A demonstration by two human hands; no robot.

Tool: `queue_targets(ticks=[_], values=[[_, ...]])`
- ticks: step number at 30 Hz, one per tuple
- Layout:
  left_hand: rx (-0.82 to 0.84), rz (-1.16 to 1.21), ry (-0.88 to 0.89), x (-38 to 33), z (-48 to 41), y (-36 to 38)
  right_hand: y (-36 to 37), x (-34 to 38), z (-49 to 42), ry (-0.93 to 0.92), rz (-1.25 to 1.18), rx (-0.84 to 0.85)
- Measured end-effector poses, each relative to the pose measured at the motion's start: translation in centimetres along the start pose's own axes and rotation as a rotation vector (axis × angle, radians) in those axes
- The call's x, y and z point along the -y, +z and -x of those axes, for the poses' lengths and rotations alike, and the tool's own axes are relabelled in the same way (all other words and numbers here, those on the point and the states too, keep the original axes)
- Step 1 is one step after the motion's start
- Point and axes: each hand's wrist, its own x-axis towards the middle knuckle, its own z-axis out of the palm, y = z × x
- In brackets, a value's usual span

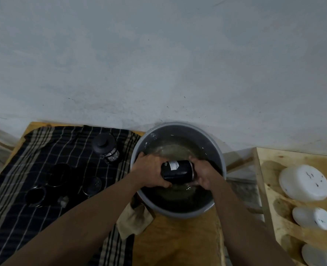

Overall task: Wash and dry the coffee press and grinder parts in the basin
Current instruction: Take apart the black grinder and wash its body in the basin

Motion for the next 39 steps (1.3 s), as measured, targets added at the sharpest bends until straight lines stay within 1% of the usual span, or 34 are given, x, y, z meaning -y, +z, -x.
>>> queue_targets(ticks=[2, 4, 7, 9, 11, 12, 14, 16, 18, 21, 23, 25, 27, 30, 31, 32, 34, 35, 37, 39], values=[[0.037, 0.067, -0.047, -0.6, 0.1, -0.9, -0.3, 0.5, 0.6, -0.119, 0.091, -0.138], [0.134, 0.166, -0.125, -1.2, 0.3, -2.7, -0.9, 1.1, 1.0, -0.152, 0.08, -0.167], [0.31, 0.463, -0.24, -1.5, 0.6, -5.3, -1.9, 1.0, 1.2, -0.047, -0.021, -0.092], [0.396, 0.659, -0.308, -1.2, 0.9, -6.2, -1.9, 0.5, 1.3, -0.008, -0.145, 0.011], [0.466, 0.822, -0.337, -1.1, 1.4, -6.5, -1.6, 0.3, 1.8, -0.014, -0.286, 0.137], [0.475, 0.88, -0.33, -1.1, 1.6, -6.3, -1.4, 0.4, 2.4, -0.038, -0.348, 0.166], [0.428, 0.89, -0.285, -1.2, 1.7, -5.8, -0.8, 1.0, 3.3, -0.103, -0.466, 0.152], [0.311, 0.833, -0.212, -1.4, 1.7, -5.1, -0.3, 2.0, 4.2, -0.191, -0.516, 0.073], [0.182, 0.783, -0.111, -1.6, 1.6, -4.5, 0.3, 3.1, 5.4, -0.325, -0.537, 0.016], [0.019, 0.65, 0.057, -2.1, 1.6, -4.1, 0.5, 4.4, 6.8, -0.459, -0.561, 0.032], [-0.076, 0.623, 0.117, -2.2, 1.7, -3.9, 0.5, 4.8, 8.1, -0.512, -0.567, 0.064], [-0.183, 0.626, 0.158, -2.2, 1.7, -3.4, 0.3, 4.6, 8.8, -0.575, -0.518, 0.073], [-0.276, 0.621, 0.188, -2.1, 1.8, -2.8, 0.4, 4.2, 9.2, -0.624, -0.402, -0.009], [-0.368, 0.65, 0.245, -2.1, 2.0, -2.4, 0.5, 3.1, 8.8, -0.661, -0.091, -0.158], [-0.384, 0.662, 0.262, -2.2, 2.1, -2.3, 0.4, 2.7, 8.7, -0.656, -0.011, -0.182], [-0.394, 0.675, 0.278, -2.2, 2.1, -2.2, 0.4, 2.3, 8.6, -0.65, 0.02, -0.173], [-0.383, 0.689, 0.262, -2.1, 2.0, -2.1, 0.6, 1.7, 8.4, -0.655, 0.004, -0.128], [-0.35, 0.704, 0.233, -2.0, 1.9, -2.0, 0.7, 1.5, 8.5, -0.65, -0.04, -0.099], [-0.237, 0.776, 0.144, -2.2, 2.0, -2.4, 0.7, 1.2, 8.9, -0.563, -0.203, 0.003], [-0.09, 0.878, 0.022, -2.7, 2.3, -3.3, 0.5, 1.0, 8.7, -0.497, -0.232, 0.065]])
